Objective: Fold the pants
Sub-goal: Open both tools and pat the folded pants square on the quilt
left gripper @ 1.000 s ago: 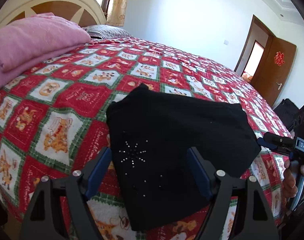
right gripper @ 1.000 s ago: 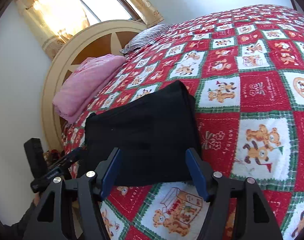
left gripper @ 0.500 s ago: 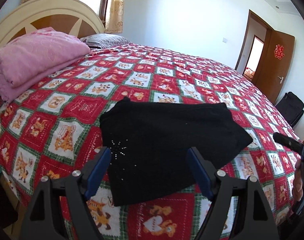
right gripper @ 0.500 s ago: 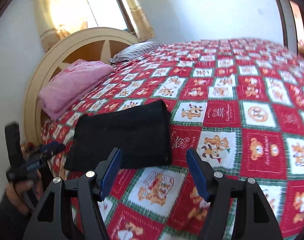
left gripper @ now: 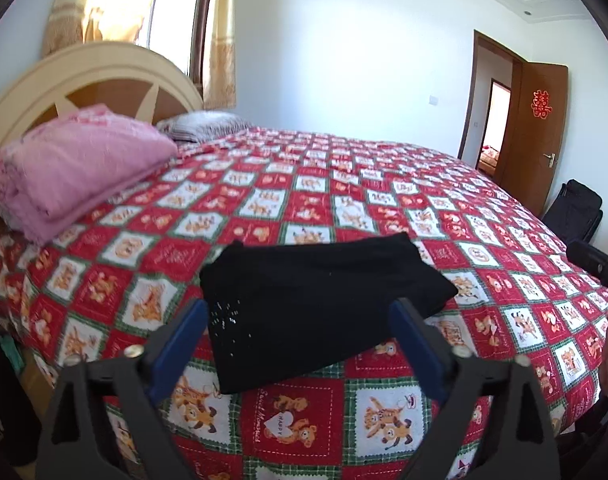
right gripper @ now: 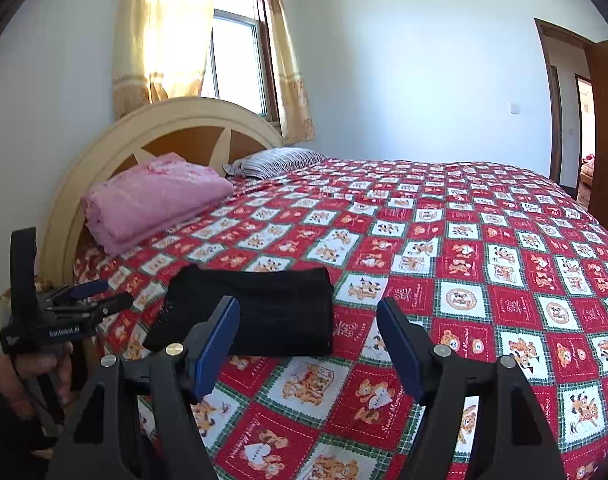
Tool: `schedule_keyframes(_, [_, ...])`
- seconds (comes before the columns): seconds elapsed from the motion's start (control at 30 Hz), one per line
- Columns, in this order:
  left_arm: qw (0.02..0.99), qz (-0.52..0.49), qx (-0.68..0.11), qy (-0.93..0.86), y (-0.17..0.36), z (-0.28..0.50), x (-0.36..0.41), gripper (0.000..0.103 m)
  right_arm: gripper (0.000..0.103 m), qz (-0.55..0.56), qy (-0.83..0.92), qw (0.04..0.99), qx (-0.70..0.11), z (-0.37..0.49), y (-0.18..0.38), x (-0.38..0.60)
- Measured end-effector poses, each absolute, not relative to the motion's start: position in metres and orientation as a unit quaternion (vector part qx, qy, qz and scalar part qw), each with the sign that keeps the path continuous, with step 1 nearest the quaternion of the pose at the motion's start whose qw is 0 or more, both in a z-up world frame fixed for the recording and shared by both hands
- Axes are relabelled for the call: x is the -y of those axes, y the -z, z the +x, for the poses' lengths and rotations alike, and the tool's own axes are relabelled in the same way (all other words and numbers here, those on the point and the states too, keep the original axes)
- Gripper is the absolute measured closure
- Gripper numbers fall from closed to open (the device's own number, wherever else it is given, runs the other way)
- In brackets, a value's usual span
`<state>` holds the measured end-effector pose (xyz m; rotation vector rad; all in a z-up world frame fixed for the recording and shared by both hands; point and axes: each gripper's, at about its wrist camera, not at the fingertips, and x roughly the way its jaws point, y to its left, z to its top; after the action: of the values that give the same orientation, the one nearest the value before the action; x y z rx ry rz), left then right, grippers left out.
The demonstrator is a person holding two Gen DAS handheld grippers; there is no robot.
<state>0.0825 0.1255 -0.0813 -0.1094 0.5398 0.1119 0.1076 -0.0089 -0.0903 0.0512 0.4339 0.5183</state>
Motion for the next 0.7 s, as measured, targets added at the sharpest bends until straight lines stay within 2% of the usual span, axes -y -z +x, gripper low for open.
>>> schedule_keyframes(0.47, [0.966,-0.037,-0.251,-0.054,0.071,0.075,-0.116,0.004,0.028,0.026,-0.252,0.947,-0.197,0.095,0.078,0.008])
schedule_keyframes(0.7, [0.966,-0.039,-0.247,-0.065,0.069,0.074,-0.118,0.0,0.027,0.022,-0.248,0.948,-0.198,0.095,0.08,0.006])
